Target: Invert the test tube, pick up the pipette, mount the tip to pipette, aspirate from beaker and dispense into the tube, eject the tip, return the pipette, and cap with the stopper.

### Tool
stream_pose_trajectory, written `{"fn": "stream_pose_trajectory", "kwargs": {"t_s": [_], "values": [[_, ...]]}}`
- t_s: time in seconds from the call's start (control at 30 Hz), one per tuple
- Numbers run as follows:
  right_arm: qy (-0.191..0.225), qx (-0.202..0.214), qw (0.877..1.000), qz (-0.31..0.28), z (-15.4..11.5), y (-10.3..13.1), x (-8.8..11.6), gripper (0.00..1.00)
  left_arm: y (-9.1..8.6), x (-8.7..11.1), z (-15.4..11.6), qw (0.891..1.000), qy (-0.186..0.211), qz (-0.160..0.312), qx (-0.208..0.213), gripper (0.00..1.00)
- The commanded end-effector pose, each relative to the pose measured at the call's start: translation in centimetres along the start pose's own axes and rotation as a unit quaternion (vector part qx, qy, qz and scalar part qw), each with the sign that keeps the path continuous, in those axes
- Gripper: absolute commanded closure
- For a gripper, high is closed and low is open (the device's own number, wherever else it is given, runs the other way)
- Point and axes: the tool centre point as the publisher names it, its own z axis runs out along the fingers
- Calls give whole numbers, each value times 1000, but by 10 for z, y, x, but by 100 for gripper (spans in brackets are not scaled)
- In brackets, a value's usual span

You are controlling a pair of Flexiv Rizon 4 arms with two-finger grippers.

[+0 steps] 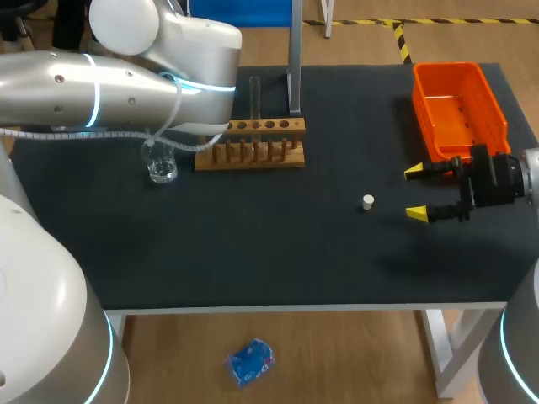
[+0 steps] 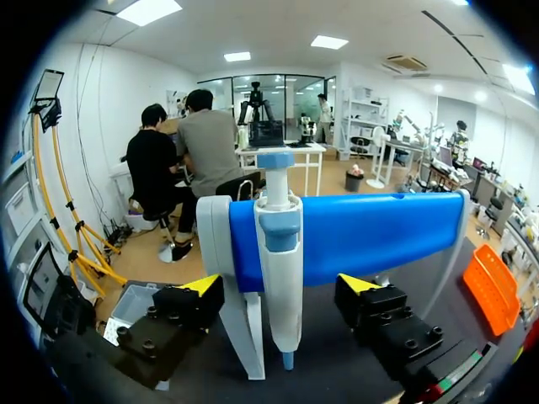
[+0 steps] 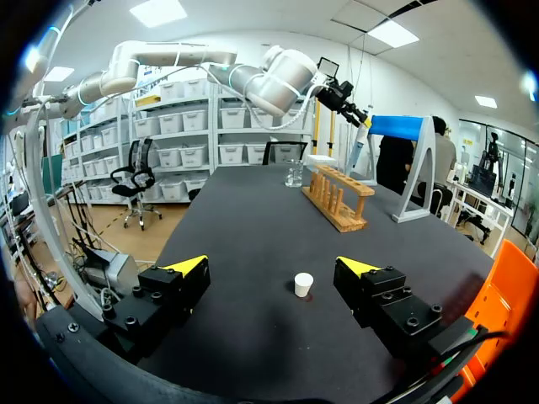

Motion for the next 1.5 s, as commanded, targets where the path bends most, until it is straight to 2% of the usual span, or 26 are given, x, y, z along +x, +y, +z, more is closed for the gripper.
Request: {"fn": "stream_pose_trajectory", "kwargs": {"t_s": [0.03,0.23,0.33,0.47,0.5,0.7,0.9,0.97,1.0,1.1,1.5], "values": [[-1,1,1000,0,0,0,1,0,-3,-4,-16,1000,6,8,9,0],[-1,1,1000,0,0,0,1,0,-9,-11,-42,999,30,27,33,0],[-1,1,1000,0,0,0,1,0,-13,-12,-61,993,84,53,55,0],[-1,1,1000,0,0,0,1,0,-15,-11,-85,980,145,105,87,0],[-1,1,1000,0,0,0,1,0,-14,-11,-93,974,168,122,93,0],[-1,1,1000,0,0,0,1,0,-10,-19,-123,950,221,175,135,0],[-1,1,1000,0,0,0,1,0,3,-15,-146,912,308,230,141,0],[-1,1,1000,0,0,0,1,0,10,-10,-152,894,349,245,134,0],[-1,1,1000,0,0,0,1,0,16,-6,-157,880,382,254,126,0],[-1,1,1000,0,0,0,1,0,32,2,-168,846,446,275,98,0],[-1,1,1000,0,0,0,1,0,35,3,-169,845,452,272,90,0]]}}
